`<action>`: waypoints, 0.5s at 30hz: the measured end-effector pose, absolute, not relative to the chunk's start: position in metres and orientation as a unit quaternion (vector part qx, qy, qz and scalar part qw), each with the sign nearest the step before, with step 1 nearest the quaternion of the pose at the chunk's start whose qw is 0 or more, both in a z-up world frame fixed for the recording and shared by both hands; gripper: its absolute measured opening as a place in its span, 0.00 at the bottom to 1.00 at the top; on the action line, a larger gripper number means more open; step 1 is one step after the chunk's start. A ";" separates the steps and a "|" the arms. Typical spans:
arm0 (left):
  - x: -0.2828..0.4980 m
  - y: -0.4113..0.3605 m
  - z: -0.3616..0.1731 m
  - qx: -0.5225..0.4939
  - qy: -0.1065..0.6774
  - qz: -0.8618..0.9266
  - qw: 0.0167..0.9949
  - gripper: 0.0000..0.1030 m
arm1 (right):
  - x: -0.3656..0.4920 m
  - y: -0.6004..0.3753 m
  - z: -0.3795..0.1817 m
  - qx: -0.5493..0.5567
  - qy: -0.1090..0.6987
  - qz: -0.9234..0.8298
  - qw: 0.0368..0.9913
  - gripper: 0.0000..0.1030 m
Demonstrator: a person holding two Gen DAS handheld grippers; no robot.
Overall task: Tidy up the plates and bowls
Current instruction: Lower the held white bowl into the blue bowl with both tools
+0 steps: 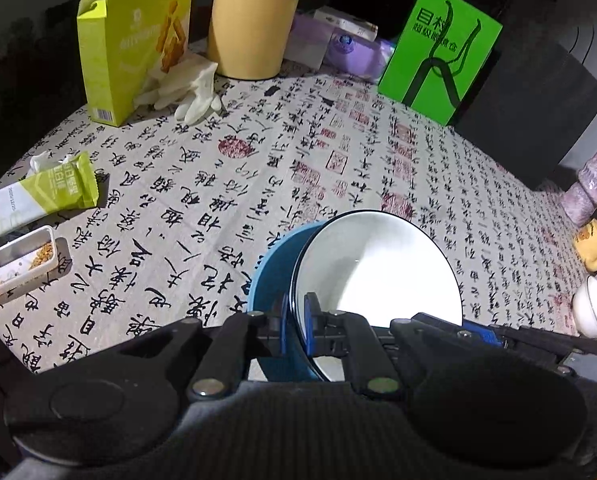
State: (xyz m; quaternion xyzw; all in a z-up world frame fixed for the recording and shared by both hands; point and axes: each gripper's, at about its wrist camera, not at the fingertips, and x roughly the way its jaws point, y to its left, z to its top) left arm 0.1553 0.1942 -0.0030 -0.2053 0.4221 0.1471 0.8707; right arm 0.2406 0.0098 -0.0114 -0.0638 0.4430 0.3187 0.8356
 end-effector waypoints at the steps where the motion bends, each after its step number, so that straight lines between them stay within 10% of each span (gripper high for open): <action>1: 0.156 0.195 -0.005 -0.205 0.426 0.147 0.869 0.09 | 0.241 0.011 -0.013 -0.066 0.444 0.319 0.835 0.13; 15: 0.164 0.197 -0.016 -0.178 0.452 0.134 0.864 0.09 | 0.244 0.021 -0.022 -0.104 0.457 0.325 0.821 0.14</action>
